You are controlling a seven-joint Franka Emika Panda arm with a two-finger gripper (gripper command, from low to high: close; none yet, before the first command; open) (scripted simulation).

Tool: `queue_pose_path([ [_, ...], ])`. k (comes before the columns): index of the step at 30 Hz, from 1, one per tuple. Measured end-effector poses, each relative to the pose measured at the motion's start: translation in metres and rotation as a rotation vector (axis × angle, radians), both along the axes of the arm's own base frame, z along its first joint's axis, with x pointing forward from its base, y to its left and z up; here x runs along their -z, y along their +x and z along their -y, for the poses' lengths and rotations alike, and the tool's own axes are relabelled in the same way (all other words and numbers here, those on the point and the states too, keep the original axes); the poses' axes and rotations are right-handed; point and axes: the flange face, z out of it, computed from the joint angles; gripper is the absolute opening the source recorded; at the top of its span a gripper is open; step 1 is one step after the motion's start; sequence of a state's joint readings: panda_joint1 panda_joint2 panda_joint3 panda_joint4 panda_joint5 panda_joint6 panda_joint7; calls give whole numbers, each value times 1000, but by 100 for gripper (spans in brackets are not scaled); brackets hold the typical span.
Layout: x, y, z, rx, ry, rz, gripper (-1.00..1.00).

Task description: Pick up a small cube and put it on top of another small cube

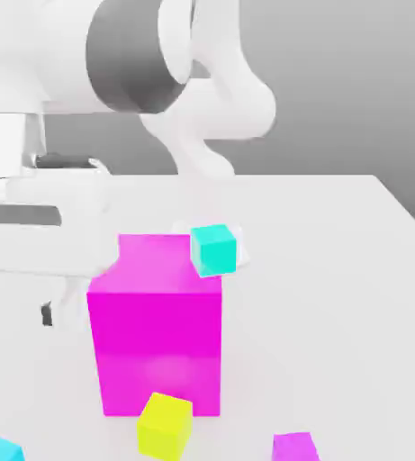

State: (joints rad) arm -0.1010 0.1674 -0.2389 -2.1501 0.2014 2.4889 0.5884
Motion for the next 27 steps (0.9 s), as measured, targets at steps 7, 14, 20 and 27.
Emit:
queue_pose_path([
  [7, 118, -14, 51, 68, -5, -159, 0],
  [14, 209, -23, 65, 85, -10, -202, -100],
  [20, 209, -23, 65, 85, -9, -202, -100],
  [27, 119, -22, 36, 45, 23, -194, -100],
])
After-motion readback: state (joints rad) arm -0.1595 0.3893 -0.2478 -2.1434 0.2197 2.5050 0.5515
